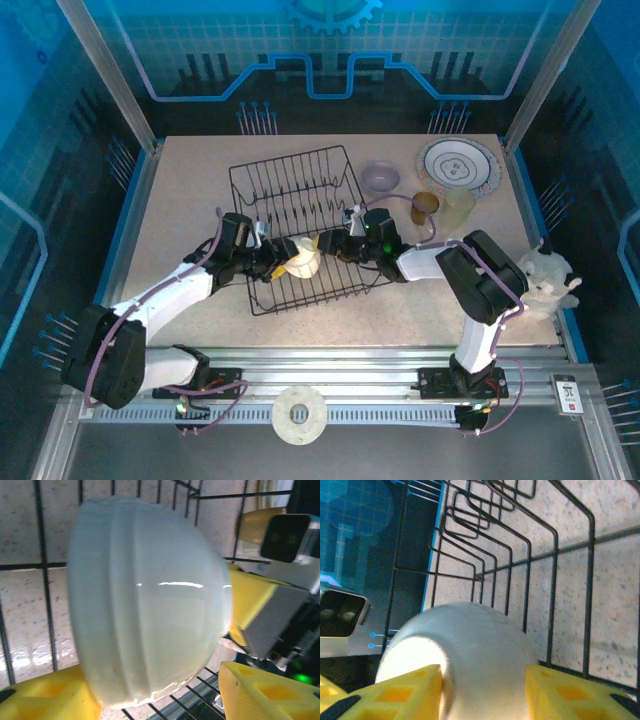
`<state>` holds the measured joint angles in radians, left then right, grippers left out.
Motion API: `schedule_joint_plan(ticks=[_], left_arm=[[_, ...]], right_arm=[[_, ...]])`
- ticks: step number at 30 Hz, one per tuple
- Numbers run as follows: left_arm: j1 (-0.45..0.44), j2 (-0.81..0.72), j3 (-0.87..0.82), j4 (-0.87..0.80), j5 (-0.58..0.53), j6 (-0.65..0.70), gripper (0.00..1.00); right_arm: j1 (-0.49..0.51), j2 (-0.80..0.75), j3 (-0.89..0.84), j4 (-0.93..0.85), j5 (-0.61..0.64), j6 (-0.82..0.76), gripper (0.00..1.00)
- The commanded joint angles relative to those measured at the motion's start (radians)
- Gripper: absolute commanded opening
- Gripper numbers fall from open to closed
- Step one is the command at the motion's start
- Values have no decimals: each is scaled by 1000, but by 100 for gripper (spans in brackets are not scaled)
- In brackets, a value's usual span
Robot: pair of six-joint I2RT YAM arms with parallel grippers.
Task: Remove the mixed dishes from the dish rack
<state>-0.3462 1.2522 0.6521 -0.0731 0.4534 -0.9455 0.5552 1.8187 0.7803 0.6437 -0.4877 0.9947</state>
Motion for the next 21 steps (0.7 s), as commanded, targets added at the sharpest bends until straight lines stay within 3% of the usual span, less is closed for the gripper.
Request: schedule_joint_plan(ticks=[1,12,21], left_arm=[[-2,-48,9,134,48,-1,56],[-16,-24,34,128,29,13,41],[-24,21,37,163,31,6,17]], right_arm=[[-3,39,-30,-202,-45,-15,48],[-2,14,17,-239,-61,-11,49],[0,-12,29,-287,-49,-27,49]])
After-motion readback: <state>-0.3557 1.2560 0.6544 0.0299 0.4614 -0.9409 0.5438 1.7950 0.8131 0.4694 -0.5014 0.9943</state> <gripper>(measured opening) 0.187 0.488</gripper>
